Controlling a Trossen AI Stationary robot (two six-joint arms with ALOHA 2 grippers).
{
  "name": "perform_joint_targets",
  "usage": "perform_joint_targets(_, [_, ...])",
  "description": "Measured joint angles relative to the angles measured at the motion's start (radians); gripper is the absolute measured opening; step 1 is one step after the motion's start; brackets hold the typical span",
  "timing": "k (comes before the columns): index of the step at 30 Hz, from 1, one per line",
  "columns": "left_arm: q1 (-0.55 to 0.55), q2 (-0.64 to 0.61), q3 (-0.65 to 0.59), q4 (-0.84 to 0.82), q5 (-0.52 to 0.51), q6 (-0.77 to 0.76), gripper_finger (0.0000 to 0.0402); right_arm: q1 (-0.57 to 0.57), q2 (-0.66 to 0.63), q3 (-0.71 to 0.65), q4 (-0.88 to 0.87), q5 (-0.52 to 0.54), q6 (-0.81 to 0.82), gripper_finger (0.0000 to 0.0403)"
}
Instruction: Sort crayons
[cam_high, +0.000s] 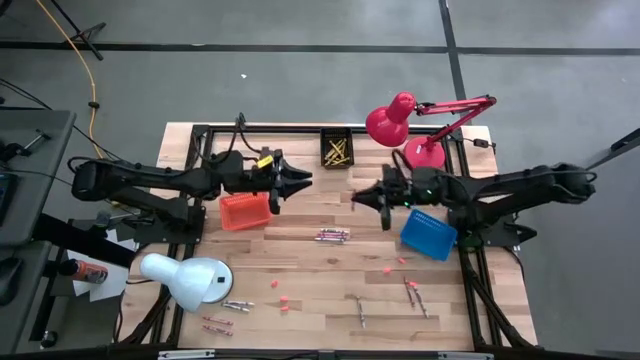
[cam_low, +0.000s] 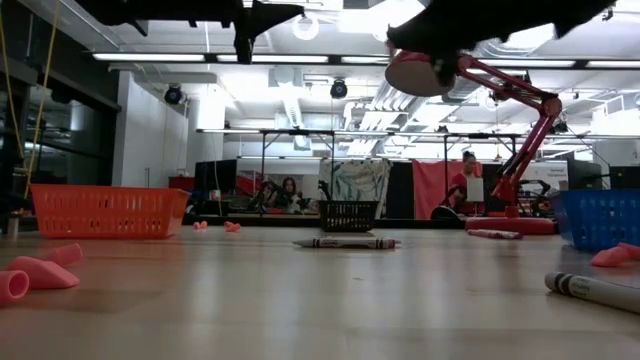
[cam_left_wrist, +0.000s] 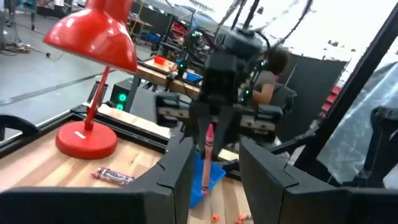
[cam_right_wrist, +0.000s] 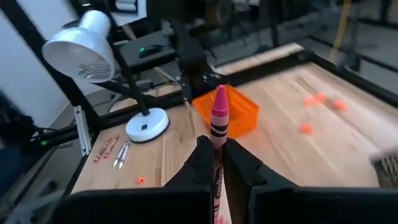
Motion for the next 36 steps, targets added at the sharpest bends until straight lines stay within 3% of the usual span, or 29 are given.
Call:
perform_joint_targets(4, [-0.026,0.010,0.000,0.006,-0.018,0.014,0.0110,-0.070,0.097,0.066,0.051,-0.135,-0.067,0.0000])
perform_joint_targets(10, [-0.029,0.010,0.000,0.007,-0.021,0.014,0.0110,-0.108,0.188,0.153,0.052,-0.227,-0.109,0.0000])
perform_joint_targets(24, [-0.026,0.010,0.000,0.005,-0.021,0.048,0.0110,-0.108,0.200,0.169,0.019,-0.240,-0.085,0.0000])
perform_joint_targets(27, [-0.026,0.010,0.000,0.005,-0.021,0.056,0.0110,-0.104,0.172,0.169,-0.141,-0.245,-0.040,0.0000])
perform_joint_targets(32, [0.000,0.010,0.000,0.005,-0.019,0.057,0.0110,-0.050,0.095,0.169,-0.608,-0.239,0.012,0.0000])
perform_joint_targets(36, [0.033,0.010,0.000,0.005,-0.020,0.057,0.0110,0.030,0.028,0.169,-0.960,-0.156,0.098,0.0000])
